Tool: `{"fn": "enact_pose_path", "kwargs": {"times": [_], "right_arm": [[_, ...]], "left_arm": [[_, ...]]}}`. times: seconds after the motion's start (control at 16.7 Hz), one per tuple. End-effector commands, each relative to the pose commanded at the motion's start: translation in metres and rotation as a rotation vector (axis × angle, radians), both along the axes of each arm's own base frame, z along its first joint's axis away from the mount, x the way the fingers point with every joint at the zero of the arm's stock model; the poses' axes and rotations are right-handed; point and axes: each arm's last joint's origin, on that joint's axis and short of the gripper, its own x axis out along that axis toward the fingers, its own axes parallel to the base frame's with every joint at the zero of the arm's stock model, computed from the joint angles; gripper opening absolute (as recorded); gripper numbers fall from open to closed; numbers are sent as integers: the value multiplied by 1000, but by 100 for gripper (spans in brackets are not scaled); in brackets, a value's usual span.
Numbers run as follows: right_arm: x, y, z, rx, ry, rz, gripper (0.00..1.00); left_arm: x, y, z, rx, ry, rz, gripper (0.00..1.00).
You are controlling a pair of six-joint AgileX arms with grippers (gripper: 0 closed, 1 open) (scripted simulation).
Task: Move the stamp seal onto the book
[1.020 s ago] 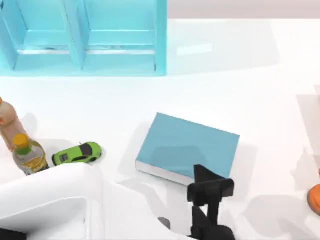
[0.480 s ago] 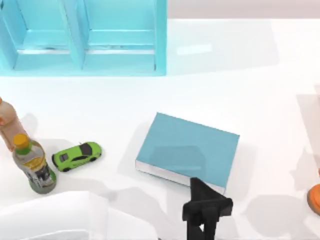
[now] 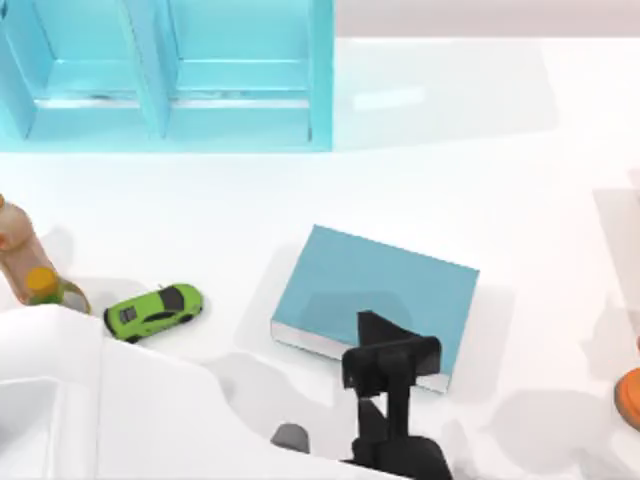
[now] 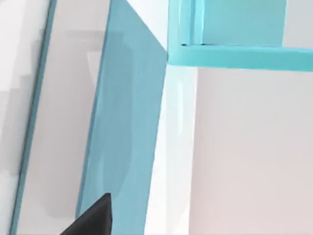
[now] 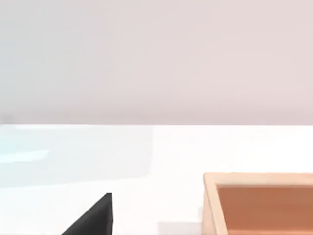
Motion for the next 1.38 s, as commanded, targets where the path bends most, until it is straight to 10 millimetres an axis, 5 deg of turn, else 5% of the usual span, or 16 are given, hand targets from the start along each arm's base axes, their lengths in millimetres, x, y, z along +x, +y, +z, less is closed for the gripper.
{"fn": "enact_pose_path", "kwargs": {"times": [0.3, 0.66, 1.02, 1.38], "right_arm": [[0, 0, 0, 0, 0, 0, 100], [0, 0, 0, 0, 0, 0, 100], [0, 0, 0, 0, 0, 0, 100], [0, 0, 0, 0, 0, 0, 100]], "left_arm": [[61, 41, 53, -15, 107, 70, 100], [108, 145, 108, 142, 220, -44, 100], [92, 250, 113, 540, 161, -273, 100], [53, 306, 73, 1067, 15, -389, 100]]}}
